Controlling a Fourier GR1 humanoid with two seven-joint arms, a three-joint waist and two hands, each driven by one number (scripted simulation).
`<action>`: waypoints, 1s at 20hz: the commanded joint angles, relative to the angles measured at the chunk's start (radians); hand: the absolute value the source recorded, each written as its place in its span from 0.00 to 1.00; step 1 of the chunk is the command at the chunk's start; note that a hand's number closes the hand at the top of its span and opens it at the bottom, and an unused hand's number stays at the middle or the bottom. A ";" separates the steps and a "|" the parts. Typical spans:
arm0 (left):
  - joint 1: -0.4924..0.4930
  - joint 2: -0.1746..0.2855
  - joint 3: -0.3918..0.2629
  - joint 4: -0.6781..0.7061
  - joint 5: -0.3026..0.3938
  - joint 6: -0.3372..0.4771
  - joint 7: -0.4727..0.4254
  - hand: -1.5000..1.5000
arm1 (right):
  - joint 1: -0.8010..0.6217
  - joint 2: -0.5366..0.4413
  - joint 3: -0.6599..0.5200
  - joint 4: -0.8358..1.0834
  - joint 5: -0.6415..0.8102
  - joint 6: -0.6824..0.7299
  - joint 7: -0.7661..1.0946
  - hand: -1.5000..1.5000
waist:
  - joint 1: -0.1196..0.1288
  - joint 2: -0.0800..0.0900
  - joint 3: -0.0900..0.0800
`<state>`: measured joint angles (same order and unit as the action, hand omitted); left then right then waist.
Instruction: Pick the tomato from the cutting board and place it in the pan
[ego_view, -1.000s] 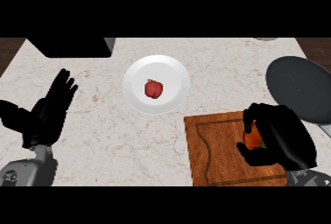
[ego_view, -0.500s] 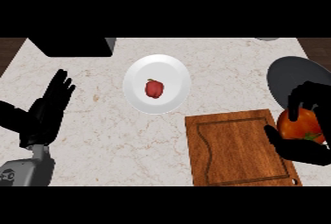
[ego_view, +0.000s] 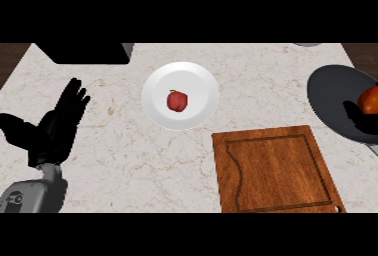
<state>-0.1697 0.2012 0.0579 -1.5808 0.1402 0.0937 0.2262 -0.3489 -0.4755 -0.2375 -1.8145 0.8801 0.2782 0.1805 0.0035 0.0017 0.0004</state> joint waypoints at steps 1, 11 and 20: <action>-0.030 0.021 0.009 -0.029 0.004 -0.004 0.054 0.50 | -0.010 -0.056 -0.135 0.226 -0.051 -0.113 -0.163 1.00 | 0.004 0.002 0.001; 0.014 -0.011 -0.005 -0.022 -0.020 -0.009 -0.005 0.50 | -0.180 -0.178 -0.219 0.879 -0.070 -0.332 -0.546 1.00 | 0.024 0.008 0.002; -0.033 -0.014 -0.011 -0.038 -0.009 -0.014 0.057 0.50 | -0.303 -0.174 -0.204 1.321 -0.030 -0.513 -0.802 1.00 | 0.046 0.017 0.005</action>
<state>-0.1954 0.1892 0.0576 -1.5937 0.1339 0.0746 0.2457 -0.6514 -0.6434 -0.4281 -0.6589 0.8366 -0.1420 -0.4998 0.0378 0.0138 0.0025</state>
